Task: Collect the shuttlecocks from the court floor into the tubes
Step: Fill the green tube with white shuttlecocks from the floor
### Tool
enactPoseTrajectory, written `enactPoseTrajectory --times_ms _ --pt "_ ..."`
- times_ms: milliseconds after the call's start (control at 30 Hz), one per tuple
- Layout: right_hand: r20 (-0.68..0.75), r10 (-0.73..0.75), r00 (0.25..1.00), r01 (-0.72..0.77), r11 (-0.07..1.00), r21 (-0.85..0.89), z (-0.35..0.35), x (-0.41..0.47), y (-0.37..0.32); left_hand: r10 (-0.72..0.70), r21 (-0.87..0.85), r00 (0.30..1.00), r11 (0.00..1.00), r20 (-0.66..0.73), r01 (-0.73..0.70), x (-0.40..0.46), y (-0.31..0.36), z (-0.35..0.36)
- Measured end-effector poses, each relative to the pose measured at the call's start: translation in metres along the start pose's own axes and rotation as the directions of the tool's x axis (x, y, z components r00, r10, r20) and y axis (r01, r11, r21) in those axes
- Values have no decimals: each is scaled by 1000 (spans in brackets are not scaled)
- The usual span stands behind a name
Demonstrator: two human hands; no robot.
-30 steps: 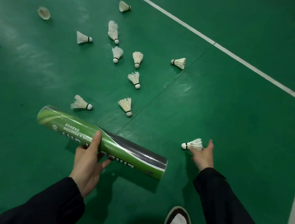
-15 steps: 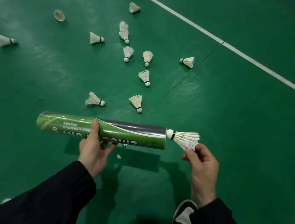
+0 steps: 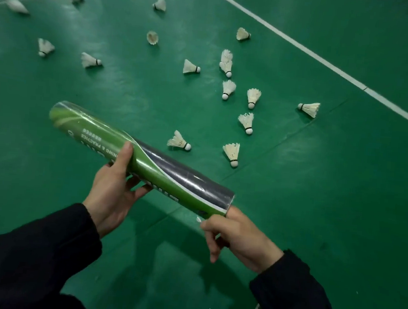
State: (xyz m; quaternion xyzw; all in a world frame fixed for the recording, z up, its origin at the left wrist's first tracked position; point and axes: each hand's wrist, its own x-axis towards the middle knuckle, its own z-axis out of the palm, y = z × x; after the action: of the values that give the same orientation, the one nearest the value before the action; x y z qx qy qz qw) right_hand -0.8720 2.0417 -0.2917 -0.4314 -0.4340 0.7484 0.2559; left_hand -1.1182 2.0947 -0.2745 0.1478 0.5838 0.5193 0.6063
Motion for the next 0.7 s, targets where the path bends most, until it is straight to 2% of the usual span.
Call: enactPoseTrajectory --times_ms 67,200,233,300,367,400,467,500,533,600,633,700 --pt "46 17 999 -19 999 36 16 13 2 1 -12 1000 1000 -28 -2 -6 5 -27" --pt "-41 -91 995 92 995 22 50 46 21 29 -144 984 988 -174 -54 -27 -9 -97" --pt "-3 -89 996 89 996 -8 61 56 29 29 -180 975 981 -219 -70 -34 -16 -113" --pt "181 -26 983 42 996 -83 86 74 43 32 -236 947 965 -321 -113 -48 -29 -148" --pt "329 46 943 -13 995 -101 113 91 54 43 -278 885 942 -463 -190 -64 -40 -189" --pt "331 72 941 -48 996 -78 128 101 60 40 -302 842 923 -538 -237 -75 -44 -210" --pt "221 84 972 -69 995 -77 155 125 77 13 -342 750 884 -662 -318 -95 -55 -248" --pt "170 65 983 -32 980 -195 166 139 89 -15 -358 710 870 -704 -337 -105 -61 -262" --pt "160 29 987 33 927 -373 177 153 100 -47 -376 680 860 -731 -345 -114 -68 -274" --pt "295 -18 955 224 697 -682 201 180 121 -90 -405 647 842 -758 -358 -129 -84 -287" --pt "397 -18 918 340 553 -761 213 192 130 -101 -413 632 833 -768 -368 -134 -92 -292" --pt "567 -2 823 541 303 -784 236 215 141 -104 -395 584 828 -805 -397 -143 -104 -301"
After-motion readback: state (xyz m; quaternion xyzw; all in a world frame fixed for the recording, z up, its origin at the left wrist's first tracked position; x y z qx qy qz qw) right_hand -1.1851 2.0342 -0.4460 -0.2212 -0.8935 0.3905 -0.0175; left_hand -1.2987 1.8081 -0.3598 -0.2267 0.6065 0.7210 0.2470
